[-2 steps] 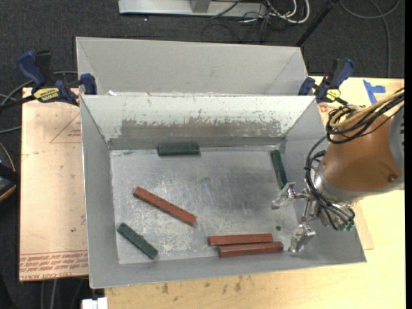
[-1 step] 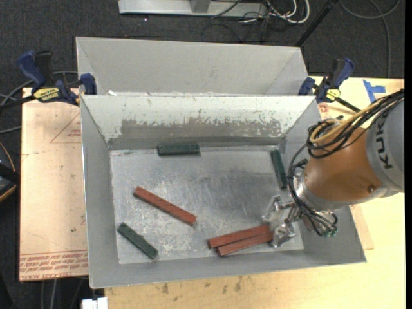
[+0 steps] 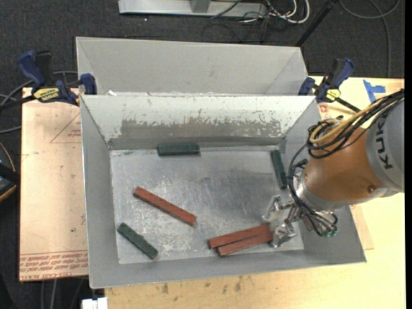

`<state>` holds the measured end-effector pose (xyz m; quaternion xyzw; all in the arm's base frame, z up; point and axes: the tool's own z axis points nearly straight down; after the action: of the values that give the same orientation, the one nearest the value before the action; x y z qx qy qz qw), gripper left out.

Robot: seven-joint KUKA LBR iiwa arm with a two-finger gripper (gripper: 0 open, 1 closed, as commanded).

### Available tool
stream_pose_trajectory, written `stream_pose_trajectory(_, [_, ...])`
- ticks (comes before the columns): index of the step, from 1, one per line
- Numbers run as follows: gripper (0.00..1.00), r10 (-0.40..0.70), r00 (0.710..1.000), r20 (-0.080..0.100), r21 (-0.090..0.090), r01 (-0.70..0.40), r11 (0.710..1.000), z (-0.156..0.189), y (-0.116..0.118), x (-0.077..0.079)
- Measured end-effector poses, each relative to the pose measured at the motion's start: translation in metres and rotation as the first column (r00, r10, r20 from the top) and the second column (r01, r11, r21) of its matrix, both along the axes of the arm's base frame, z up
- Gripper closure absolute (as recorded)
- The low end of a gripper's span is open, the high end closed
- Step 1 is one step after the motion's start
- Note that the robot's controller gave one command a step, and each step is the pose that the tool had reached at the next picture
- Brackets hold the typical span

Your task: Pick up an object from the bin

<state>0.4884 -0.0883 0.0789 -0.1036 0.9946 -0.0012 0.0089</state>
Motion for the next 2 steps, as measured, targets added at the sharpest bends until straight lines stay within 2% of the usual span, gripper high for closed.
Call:
stream_pose_trajectory(1, [1.0, 0.056, 0.998, -0.012, 0.0, -0.056, 0.998, 0.1523, 0.0055, 0.0058])
stream_pose_trajectory(2, [0.0, 0.056, 0.998, -0.015, 0.001, -0.056, 0.998, 0.151, 0.0056, 0.005])
